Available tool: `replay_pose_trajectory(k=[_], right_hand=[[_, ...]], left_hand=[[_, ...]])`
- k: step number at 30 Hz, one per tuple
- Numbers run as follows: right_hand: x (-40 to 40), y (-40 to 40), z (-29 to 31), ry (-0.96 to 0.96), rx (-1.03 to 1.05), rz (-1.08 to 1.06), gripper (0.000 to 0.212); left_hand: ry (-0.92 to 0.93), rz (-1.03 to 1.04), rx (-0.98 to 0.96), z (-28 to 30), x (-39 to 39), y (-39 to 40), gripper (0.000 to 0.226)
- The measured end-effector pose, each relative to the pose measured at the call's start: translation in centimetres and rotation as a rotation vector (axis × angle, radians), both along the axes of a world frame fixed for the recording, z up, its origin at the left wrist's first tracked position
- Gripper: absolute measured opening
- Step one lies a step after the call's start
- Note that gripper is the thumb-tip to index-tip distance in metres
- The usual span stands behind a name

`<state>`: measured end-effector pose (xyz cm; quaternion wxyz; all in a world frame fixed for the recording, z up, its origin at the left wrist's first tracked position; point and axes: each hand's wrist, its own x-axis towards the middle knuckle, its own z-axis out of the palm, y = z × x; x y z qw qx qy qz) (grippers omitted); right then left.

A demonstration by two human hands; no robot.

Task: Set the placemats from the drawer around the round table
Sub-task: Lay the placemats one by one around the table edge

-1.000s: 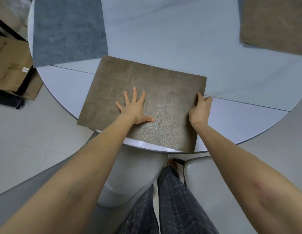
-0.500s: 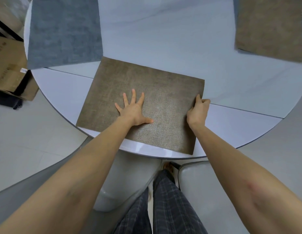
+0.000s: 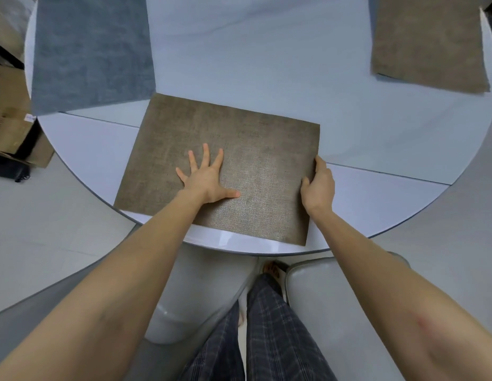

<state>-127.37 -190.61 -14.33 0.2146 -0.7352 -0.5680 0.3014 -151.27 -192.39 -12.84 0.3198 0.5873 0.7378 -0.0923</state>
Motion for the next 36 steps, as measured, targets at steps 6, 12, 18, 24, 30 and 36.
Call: replay_pose_trajectory(k=[6, 12, 18, 24, 30, 36], right_hand=[[0.6, -2.4, -0.4, 0.003, 0.010, 0.021, 0.057], [0.4, -3.1, -0.8, -0.208, 0.062, 0.046, 0.048], [-0.5, -6.7, -1.8, -0.458, 0.147, 0.552, 0.061], [-1.2, -7.8, -2.3, -0.563, 0.045, 0.599, 0.065], [-11.2, -7.7, -0.4, -0.468, 0.173, 0.864, 0.059], [-18.1, -8.6, -2.4, -0.545, 0.127, 1.030, 0.066]], left_hand=[[0.005, -0.031, -0.003, 0.1, 0.1, -0.6, 0.119], [-0.001, -0.045, -0.005, 0.1, 0.1, -0.7, 0.120], [-0.014, -0.043, 0.060, -0.8, -0.2, -1.2, 0.119], [-0.037, -0.094, 0.311, -1.6, -2.2, -4.1, 0.085], [0.030, 0.666, 0.826, -1.7, -8.9, -9.5, 0.043], [-0.319, 1.327, 0.680, -2.3, -13.4, -12.7, 0.019]])
